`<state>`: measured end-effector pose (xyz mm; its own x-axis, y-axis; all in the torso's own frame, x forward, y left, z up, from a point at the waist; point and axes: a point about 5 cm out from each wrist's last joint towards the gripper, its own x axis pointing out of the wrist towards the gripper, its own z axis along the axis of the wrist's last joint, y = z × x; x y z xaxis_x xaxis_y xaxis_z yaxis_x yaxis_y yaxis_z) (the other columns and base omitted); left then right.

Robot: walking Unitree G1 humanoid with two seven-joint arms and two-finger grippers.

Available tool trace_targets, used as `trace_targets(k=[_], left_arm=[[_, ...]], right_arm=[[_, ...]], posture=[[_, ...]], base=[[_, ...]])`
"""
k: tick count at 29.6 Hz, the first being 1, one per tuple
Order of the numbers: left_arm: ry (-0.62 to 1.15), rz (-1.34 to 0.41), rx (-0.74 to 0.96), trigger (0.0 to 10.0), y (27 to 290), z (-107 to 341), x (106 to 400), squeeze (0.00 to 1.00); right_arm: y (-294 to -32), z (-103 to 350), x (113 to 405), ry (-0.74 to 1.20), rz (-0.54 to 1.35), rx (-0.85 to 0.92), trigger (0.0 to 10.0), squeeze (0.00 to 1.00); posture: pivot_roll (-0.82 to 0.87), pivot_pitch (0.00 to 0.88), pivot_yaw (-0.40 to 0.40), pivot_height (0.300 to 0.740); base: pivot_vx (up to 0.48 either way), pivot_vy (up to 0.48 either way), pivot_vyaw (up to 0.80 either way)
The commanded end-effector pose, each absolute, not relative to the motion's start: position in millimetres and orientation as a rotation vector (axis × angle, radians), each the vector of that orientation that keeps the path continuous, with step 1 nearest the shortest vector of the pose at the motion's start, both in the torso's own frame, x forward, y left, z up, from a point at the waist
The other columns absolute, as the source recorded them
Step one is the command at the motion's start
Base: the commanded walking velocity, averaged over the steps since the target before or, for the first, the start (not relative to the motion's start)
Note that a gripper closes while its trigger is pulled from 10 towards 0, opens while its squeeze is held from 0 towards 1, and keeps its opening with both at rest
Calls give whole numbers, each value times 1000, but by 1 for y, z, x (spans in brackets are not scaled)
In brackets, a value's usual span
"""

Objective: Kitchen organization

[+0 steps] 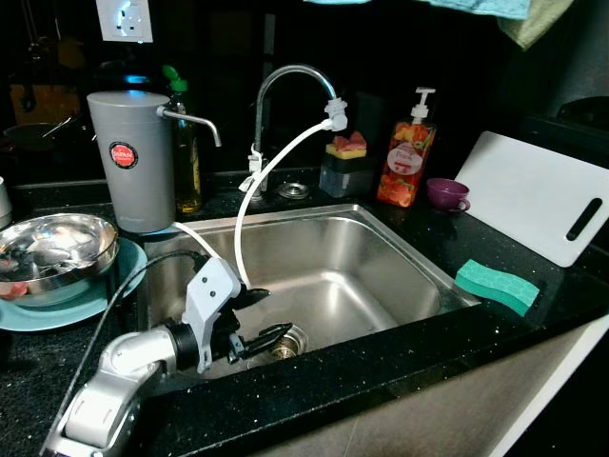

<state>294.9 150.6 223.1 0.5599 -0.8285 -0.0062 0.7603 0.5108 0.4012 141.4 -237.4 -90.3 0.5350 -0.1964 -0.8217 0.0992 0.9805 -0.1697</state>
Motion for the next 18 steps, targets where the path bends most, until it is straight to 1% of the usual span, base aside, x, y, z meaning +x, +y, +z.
trace_targets(k=[1,4,5,7,8,9,10,11,12,13,14,16,17,18], left_arm=[[-314,-929,490,10000,163,259,294,310],[-366,-844,624,10000,190,292,295,294],[-366,-844,624,10000,190,292,295,294],[-370,-763,741,10000,217,314,289,298],[-370,-763,741,10000,217,314,289,298],[-368,-735,782,10000,227,321,286,298],[-361,-699,814,10000,240,330,280,329],[-354,-664,834,10000,253,339,274,953],[-354,-664,834,10000,253,339,274,953],[-350,-644,844,10000,261,345,269,953],[-327,-609,855,10000,273,351,263,1000],[-274,-563,870,10000,292,355,252,1000],[-274,-563,870,10000,292,355,252,1000],[-249,-540,868,10000,301,356,247,1000]], right_arm=[[-243,-90,139,989,-209,-101,10000,0],[-240,-89,143,981,-214,-90,10000,0],[-240,-89,143,981,-214,-90,10000,0],[-236,-89,147,972,-207,-82,10000,0],[-236,-89,147,972,-207,-82,10000,0],[-234,-89,148,970,-204,-80,10000,0],[-233,-89,149,970,-201,-79,10000,0],[-232,-89,149,970,-197,-78,10000,0],[-232,-89,149,970,-197,-78,10000,0],[-231,-89,150,970,-195,-78,10000,0],[-231,-89,151,970,-189,-80,10000,0],[-230,-89,152,973,-176,-88,10000,0],[-230,-89,152,973,-176,-88,10000,0],[-230,-88,153,976,-168,-94,10000,0]], posture=[[25,0,-74,740],[35,0,-68,740],[35,0,-68,740],[56,0,-63,740],[56,0,-63,740],[60,0,-63,740],[75,0,-63,740],[83,0,-64,740],[83,0,-64,740],[87,0,-65,740],[95,0,-67,740],[115,0,-75,740],[115,0,-75,740],[137,0,-84,740]], base=[[0,0,0],[0,0,0],[0,0,0],[0,0,0],[0,0,0],[0,0,0],[0,0,0],[0,0,0],[0,0,0],[0,0,0],[0,0,0],[0,0,0],[0,0,0],[0,0,0]])
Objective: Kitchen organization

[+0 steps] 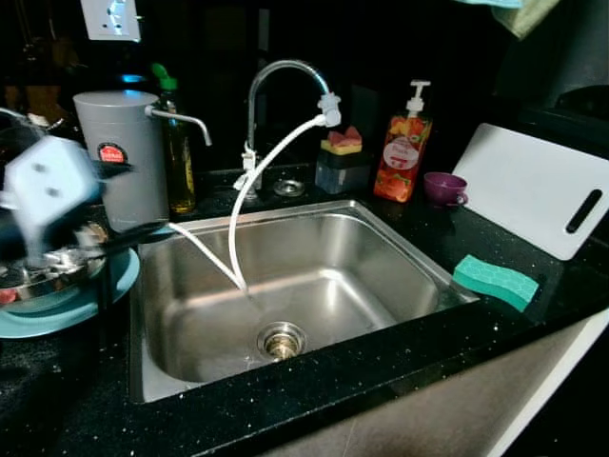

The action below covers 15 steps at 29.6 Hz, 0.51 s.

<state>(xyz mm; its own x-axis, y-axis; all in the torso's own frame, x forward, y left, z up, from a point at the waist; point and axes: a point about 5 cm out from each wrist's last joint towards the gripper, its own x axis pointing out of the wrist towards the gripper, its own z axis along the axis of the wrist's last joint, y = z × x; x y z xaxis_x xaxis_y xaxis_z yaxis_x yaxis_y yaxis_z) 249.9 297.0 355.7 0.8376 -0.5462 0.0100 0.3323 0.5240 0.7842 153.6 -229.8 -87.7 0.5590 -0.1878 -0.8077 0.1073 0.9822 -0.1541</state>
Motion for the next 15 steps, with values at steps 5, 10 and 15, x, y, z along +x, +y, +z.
trace_targets(k=[5,10,15], left_arm=[[-81,-467,934,10000,334,349,232,1000],[100,-427,988,10000,360,333,231,0],[124,-423,946,10000,365,319,253,0]], right_arm=[[-228,-87,159,974,-138,-112,10000,0],[-223,-84,168,961,-114,-119,10000,0],[-218,-82,174,949,-103,-112,10000,0]], posture=[[184,0,-109,740],[209,0,-120,740],[211,0,-120,740]], base=[[0,0,0],[0,0,0],[0,0,0]])
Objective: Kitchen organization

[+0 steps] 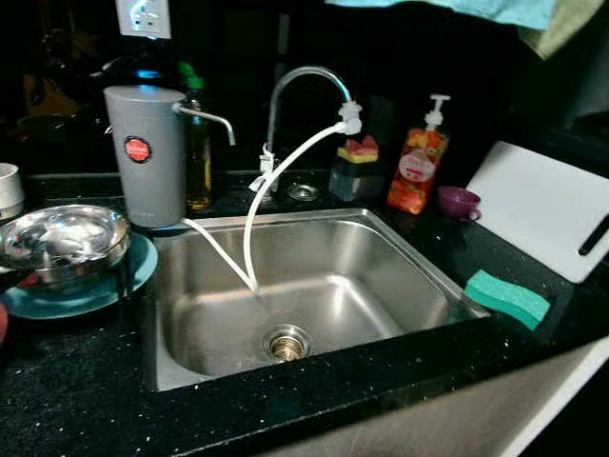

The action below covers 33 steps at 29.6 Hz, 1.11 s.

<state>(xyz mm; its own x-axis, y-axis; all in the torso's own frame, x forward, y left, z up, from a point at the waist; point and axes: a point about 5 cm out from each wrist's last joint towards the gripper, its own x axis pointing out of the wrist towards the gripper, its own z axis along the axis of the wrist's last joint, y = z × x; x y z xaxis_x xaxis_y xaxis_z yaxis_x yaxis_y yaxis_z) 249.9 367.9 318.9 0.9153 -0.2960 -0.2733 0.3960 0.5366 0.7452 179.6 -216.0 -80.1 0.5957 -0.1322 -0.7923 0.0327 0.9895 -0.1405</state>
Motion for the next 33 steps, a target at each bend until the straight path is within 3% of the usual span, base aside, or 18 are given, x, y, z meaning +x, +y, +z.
trace_targets(k=[1,10,14,15,19,20,22,23,28,33], left_arm=[[111,-431,929,10000,363,318,259,0],[100,-550,915,10000,345,311,285,0],[98,-612,923,10000,338,311,293,0],[101,-628,931,10000,336,310,297,0],[103,-631,933,10000,335,309,299,0],[105,-637,934,10000,335,308,302,0],[108,-645,937,10000,336,307,303,0],[108,-645,937,10000,336,307,303,0],[118,-633,959,10000,340,308,303,0],[124,-630,969,10000,342,306,303,0]], right_arm=[[-217,-82,174,948,-102,-110,10000,0],[-229,-86,158,953,-208,-43,10000,0],[-241,-97,120,1028,-306,-19,10000,0],[-248,-101,99,1058,-405,27,10000,0],[-260,-101,85,1055,-545,95,10000,0],[-281,-96,72,1028,-736,151,10000,0],[-308,-86,63,972,-927,171,10000,0],[-308,-86,63,972,-927,171,10000,0],[-377,-38,91,686,-1159,132,10000,0],[-394,-14,116,553,-1176,87,10000,0]], posture=[[207,0,-118,740],[132,0,-68,740],[87,0,-37,740],[70,0,-27,740],[62,0,-21,740],[62,0,-21,740],[62,0,-21,740],[62,0,-21,740],[41,0,-14,740],[45,0,-23,740]], base=[[0,0,0],[0,0,0],[0,0,0],[0,0,0],[0,0,0],[0,0,0],[0,0,0],[0,0,0],[0,0,0],[0,0,0]])
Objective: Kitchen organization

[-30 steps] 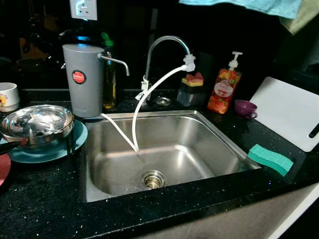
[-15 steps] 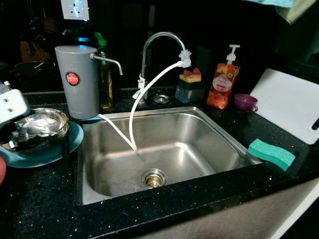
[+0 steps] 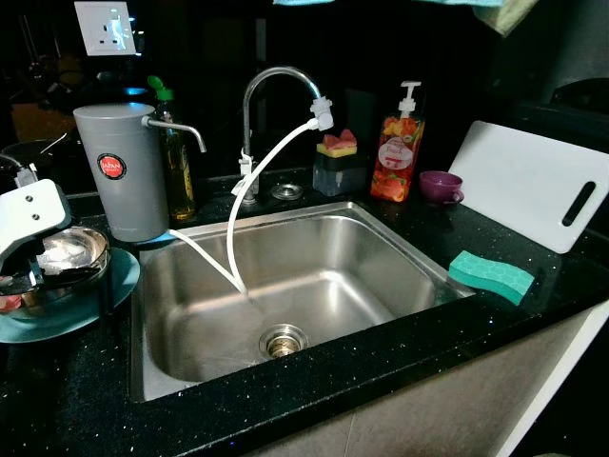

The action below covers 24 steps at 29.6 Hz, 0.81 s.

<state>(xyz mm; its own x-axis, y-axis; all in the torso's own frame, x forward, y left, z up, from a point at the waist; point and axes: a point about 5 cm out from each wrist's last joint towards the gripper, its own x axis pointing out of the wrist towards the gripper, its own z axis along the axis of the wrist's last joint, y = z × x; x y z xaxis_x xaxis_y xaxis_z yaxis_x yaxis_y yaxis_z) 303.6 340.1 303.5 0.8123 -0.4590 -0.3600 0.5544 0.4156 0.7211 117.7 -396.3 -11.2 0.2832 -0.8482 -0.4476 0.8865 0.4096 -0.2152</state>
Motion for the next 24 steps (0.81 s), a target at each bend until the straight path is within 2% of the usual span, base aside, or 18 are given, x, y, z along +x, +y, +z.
trace_targets(k=[1,3,4,5,6,8,9,11,12,13,14,15,16,19,20,21,23,24], left_arm=[[128,-630,972,10000,343,305,302,0],[128,-630,972,10000,343,305,302,0],[131,-631,972,10000,344,303,301,0],[131,-631,972,10000,344,303,301,0],[135,-628,973,10000,345,302,299,0],[135,-628,973,10000,345,302,299,0],[139,-621,977,10000,347,301,298,0],[139,-621,977,10000,347,301,298,0],[150,-613,987,10000,349,300,297,0],[150,-613,987,10000,349,300,297,0],[154,-608,996,10000,351,300,296,0],[154,-608,996,10000,351,300,296,0],[154,-605,1003,10000,352,301,295,0],[154,-605,1003,10000,352,301,295,0],[149,-604,1010,10000,353,303,294,0],[149,-604,1010,10000,353,303,294,0],[127,-609,1016,10000,351,308,292,0],[127,-609,1016,10000,351,308,292,0]], right_arm=[[-407,12,140,420,-1193,37,10000,0],[-407,12,140,420,-1193,37,10000,0],[-417,39,160,291,-1208,1,10000,0],[-417,39,160,291,-1208,1,10000,0],[-425,81,187,108,-1228,-80,10000,0],[-425,81,187,108,-1228,-80,10000,0],[-427,115,205,-34,-1241,-145,10000,0],[-427,115,205,-34,-1241,-145,10000,0],[-422,168,227,-235,-1222,-229,10000,0],[-422,168,227,-235,-1222,-229,10000,0],[-409,226,247,-450,-1165,-291,10000,0],[-409,226,247,-450,-1165,-291,10000,0],[-384,280,263,-651,-1059,-339,10000,0],[-384,280,263,-651,-1059,-339,10000,0],[-350,319,283,-777,-834,-331,10000,0],[-350,319,283,-777,-834,-331,10000,0],[-276,344,312,-822,-344,-363,10000,0],[-276,344,312,-822,-344,-363,10000,0]], posture=[[51,0,-29,740],[51,0,-29,740],[51,0,-29,740],[51,0,-29,740],[53,0,-33,740],[53,0,-33,740],[53,0,-33,740],[53,0,-33,740],[58,0,-33,740],[58,0,-33,740],[65,0,-35,740],[65,0,-35,740],[69,0,-36,740],[69,0,-36,740],[73,0,-40,740],[73,0,-40,740],[79,0,-43,740],[79,0,-43,740]], base=[[0,0,0],[0,0,0],[0,0,0],[0,0,0],[0,0,0],[0,0,0],[0,0,0],[0,0,0],[0,0,0],[0,0,0],[0,0,0],[0,0,0],[0,0,0],[0,0,0],[0,0,0],[0,0,0],[0,0,0],[0,0,0]])
